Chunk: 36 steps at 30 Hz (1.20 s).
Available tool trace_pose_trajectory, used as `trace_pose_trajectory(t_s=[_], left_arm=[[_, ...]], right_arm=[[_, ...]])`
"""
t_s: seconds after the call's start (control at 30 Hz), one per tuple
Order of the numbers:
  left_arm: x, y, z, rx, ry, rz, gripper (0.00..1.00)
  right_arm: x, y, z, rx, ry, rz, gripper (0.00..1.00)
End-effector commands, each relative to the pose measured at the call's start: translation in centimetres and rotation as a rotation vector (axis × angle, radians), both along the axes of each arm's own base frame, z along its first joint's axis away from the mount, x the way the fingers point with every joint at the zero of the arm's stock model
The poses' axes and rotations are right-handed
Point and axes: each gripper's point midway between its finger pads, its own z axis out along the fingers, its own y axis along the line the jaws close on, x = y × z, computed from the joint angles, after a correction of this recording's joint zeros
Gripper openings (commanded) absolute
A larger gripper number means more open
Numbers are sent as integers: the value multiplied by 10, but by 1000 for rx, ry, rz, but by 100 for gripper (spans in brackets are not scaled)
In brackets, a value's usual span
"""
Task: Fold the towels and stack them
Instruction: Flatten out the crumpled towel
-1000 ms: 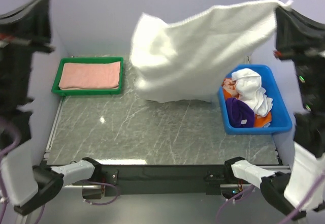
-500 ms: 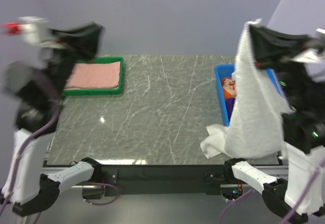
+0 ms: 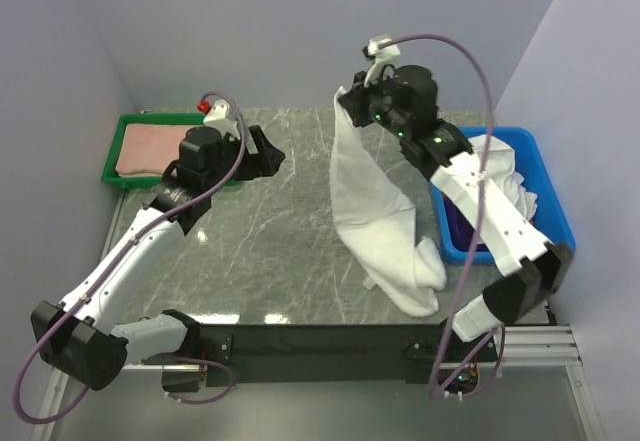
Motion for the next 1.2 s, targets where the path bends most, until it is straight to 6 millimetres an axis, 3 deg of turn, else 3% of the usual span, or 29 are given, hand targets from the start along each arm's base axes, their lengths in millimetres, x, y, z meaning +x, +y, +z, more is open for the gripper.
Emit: trace_pose_trajectory(t_s=[0.0, 0.13, 0.2, 0.37, 0.57, 0.63, 0.8, 1.17], left_arm=[[6, -1, -25, -38, 45, 41, 91], [13, -20, -66, -104, 84, -9, 92], [12, -34, -96, -123, 154, -63, 93], [17, -70, -124, -180, 147, -209, 96], [11, -111, -155, -136, 136, -324, 95], [11, -119, -175, -107, 177, -320, 94], [25, -114, -206, -85, 259, -220, 92], [14, -146, -220, -108, 331, -301, 80]], right_arm=[[27, -4, 6, 14, -36, -102, 0], [48, 9, -37, -43, 45, -94, 0], [57, 13, -57, -69, 77, -93, 0], [69, 18, -89, -113, 131, -92, 0], [68, 17, -106, -120, 162, -77, 0], [67, 17, -110, -122, 167, -74, 0], [65, 13, -117, -112, 182, -72, 0], [65, 7, -127, -100, 203, -83, 0]])
